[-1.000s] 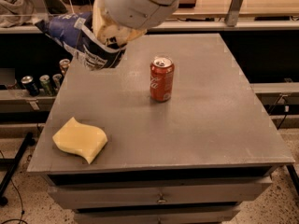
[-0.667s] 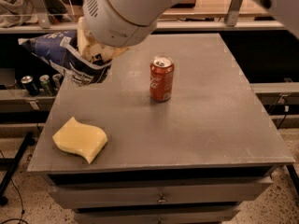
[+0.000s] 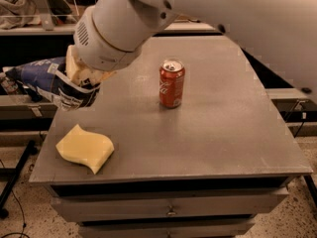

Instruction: Move blue chip bag near sponge

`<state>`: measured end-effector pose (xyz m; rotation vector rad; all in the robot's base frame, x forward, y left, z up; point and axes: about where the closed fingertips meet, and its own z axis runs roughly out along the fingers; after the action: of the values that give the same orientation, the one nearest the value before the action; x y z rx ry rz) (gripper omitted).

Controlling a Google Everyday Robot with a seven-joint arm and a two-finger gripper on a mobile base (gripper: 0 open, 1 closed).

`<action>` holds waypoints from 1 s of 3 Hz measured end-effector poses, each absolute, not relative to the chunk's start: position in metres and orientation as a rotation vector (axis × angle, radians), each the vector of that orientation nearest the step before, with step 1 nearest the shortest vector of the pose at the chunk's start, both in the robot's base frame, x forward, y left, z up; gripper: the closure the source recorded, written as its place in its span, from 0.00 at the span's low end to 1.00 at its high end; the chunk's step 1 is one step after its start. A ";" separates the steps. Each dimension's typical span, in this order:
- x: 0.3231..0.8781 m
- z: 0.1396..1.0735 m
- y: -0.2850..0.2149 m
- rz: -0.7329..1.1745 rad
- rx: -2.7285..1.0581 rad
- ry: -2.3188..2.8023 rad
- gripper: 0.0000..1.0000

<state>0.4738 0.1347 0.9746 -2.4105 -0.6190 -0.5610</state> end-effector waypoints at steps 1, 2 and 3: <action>0.477 0.960 0.147 -0.518 -2.399 -0.642 0.82; 0.480 0.947 0.152 -0.488 -2.400 -0.655 0.59; 0.483 0.937 0.152 -0.472 -2.414 -0.656 0.35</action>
Offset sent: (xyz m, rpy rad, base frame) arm 0.0132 0.0229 -0.0482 -0.0103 0.0768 0.0613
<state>0.4829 0.1525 0.9374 -2.4136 -0.6556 -0.4722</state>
